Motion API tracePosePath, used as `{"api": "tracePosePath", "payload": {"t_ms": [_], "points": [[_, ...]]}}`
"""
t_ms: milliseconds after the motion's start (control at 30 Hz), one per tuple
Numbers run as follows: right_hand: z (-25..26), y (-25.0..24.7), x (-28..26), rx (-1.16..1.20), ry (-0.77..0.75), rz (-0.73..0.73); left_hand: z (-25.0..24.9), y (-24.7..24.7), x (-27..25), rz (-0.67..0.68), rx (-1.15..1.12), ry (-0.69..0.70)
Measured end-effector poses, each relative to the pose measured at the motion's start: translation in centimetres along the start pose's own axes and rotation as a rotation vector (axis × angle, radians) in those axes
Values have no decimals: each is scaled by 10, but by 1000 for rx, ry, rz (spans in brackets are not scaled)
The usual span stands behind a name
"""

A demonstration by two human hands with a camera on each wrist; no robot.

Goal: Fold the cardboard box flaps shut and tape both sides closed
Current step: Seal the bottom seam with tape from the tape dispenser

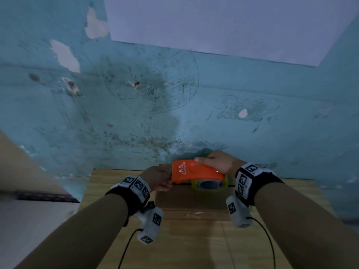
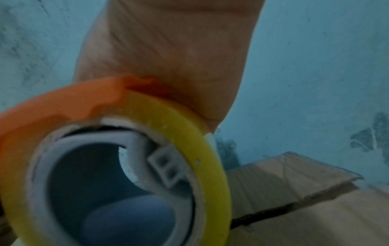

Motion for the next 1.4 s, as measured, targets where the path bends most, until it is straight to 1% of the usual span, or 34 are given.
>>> {"api": "tracePosePath", "payload": {"t_ms": [100, 200, 267, 467, 533, 833, 1100, 1400], "points": [[-1, -6, 1, -41, -16, -11, -9, -7, -3, -7, 41, 28], [-8, -14, 1, -108, -5, -31, -15, -26, -4, -48, 66, 40], [-13, -19, -1, -144, 7, -29, -15, -39, -4, -83, 97, 25], [-38, -35, -6, -262, 69, -23, -5, -86, -6, -311, 183, -56], [-45, -36, -7, -292, 78, -8, -1, -94, -6, -359, 211, -76], [-47, -11, -5, -404, 85, -4, 19, -96, 5, -377, 287, -70], [-42, -5, 2, -449, 55, 30, 30, -99, 12, -370, 248, -90], [-40, -3, 6, -459, 36, 23, 41, -98, 23, -360, 254, -114]]}}
Point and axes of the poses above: each hand's wrist, its own x-axis towards the middle knuckle, its own y-axis out of the palm, z = x × y, the point moved 7 cm from there along x, towards the middle knuckle, and after that the axes turned 14 degrees about -x, right-handed, at the moved point
